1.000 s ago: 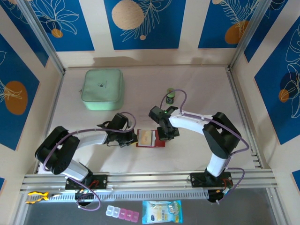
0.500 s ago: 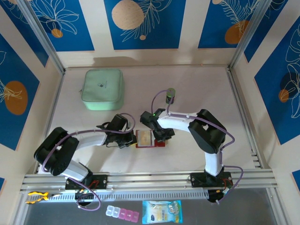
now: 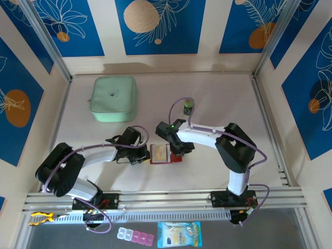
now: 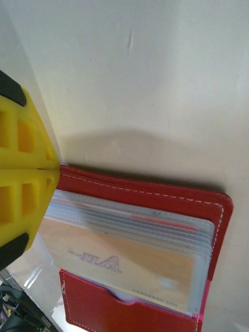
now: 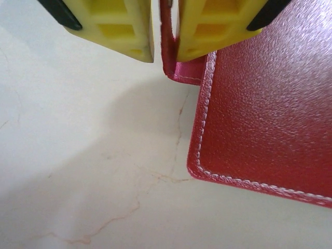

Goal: Take the credit cards out of the card holder

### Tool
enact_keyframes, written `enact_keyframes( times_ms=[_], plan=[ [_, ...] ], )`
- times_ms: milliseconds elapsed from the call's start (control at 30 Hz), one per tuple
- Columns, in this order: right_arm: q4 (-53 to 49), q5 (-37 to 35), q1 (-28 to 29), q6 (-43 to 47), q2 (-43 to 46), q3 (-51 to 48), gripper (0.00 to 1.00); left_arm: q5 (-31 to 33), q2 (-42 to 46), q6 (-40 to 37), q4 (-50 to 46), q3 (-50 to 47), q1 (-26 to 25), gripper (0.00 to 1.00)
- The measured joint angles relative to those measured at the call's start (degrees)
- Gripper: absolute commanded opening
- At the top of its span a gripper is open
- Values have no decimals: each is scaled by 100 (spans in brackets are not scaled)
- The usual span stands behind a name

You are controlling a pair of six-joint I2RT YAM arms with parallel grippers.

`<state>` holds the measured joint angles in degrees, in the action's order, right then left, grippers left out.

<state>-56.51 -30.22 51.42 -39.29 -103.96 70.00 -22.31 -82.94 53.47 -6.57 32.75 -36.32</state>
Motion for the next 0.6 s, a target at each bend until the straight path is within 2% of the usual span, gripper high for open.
enact_keyframes(
  times_ms=[600],
  plan=[
    [-326, 76, 31, -17, 560, 308, 23, 146, 262, -144, -468, 321, 0, 5]
  ],
)
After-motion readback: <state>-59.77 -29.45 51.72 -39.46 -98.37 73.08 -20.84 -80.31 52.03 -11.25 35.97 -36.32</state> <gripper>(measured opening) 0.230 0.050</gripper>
